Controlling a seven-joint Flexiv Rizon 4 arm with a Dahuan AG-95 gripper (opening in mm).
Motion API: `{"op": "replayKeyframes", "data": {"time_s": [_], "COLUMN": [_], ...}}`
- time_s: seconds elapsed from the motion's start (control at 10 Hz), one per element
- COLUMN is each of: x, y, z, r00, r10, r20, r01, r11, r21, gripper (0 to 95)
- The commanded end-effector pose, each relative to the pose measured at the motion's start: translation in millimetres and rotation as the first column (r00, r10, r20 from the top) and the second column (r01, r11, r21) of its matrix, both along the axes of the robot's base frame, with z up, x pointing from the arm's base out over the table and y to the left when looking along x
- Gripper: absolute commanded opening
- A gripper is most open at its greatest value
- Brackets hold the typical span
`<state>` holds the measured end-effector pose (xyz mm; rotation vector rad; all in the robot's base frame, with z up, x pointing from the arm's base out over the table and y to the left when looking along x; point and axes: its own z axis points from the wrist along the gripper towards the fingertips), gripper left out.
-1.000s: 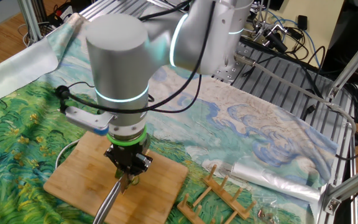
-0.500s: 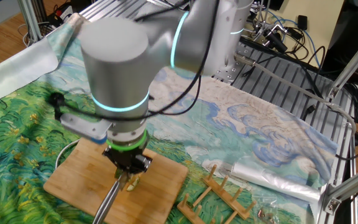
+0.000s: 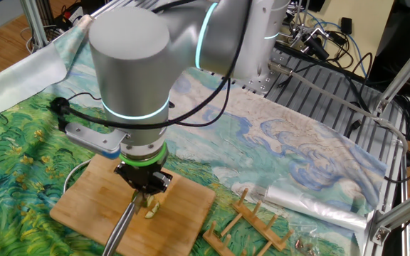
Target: Chop the cucumber into shreds
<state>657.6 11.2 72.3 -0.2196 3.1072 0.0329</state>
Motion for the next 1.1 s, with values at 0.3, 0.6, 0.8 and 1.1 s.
{"op": "replayKeyframes", "data": {"time_s": [0.3,0.6,0.8,1.1], "x": [-2.1,-3.0,-1.7,-2.0], "y": [1.2,3.9,5.6,5.9], "z": [-10.1,-38.5,-31.6,-22.9], "r00": [1.0,0.999,1.0,1.0], "r10": [-0.001,-0.009,-0.017,-0.024], "r20": [0.007,0.033,0.021,0.01], "r01": [0.001,0.009,0.017,0.024], "r11": [1.0,1.0,1.0,1.0], "r21": [0.004,0.016,0.016,0.005], "gripper": [0.0,0.0,0.0,0.0]}}
